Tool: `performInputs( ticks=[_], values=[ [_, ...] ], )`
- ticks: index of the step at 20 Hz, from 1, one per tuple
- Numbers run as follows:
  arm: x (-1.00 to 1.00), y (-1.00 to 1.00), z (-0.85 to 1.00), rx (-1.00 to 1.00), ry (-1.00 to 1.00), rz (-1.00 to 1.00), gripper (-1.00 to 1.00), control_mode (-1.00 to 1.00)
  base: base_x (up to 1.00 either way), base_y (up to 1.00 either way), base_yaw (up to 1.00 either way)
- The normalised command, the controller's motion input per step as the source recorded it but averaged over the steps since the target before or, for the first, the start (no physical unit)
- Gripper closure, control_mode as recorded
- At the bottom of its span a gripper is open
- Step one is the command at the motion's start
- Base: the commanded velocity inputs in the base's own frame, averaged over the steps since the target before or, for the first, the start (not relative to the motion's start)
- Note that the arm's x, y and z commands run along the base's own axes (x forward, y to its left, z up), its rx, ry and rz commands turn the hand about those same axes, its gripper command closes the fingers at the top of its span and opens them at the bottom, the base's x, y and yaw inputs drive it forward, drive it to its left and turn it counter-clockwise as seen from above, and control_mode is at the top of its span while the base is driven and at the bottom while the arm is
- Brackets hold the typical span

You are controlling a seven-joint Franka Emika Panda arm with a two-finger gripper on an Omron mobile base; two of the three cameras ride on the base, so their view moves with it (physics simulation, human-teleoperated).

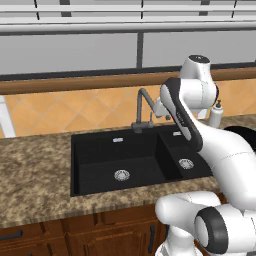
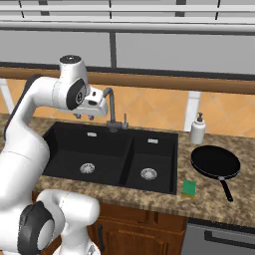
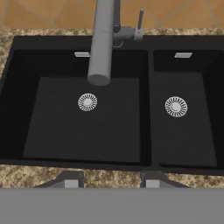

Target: Pick the pan and sponge and place them into the sink. Then turn on the water.

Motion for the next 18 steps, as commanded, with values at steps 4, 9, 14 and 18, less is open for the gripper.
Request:
performInputs(
  ticks=[4, 9, 14, 18],
  values=[
    [-0.30, -0.37, -0.02, 0.00, 0.00, -0.01, -1.00, -1.00, 0.00, 0.00, 0.00],
    [-0.23, -0.96, 0.00, 0.01, 0.00, -0.05, -1.00, -1.00, 0.00, 0.00, 0.00],
    [-0.02, -1.00, -0.26, 0.00, 0.01, -0.13, -1.00, -1.00, 0.00, 0.00, 0.00],
    [0.00, -1.00, -0.83, 0.00, 0.00, -0.17, -1.00, -1.00, 0.00, 0.00, 0.00]
  ],
)
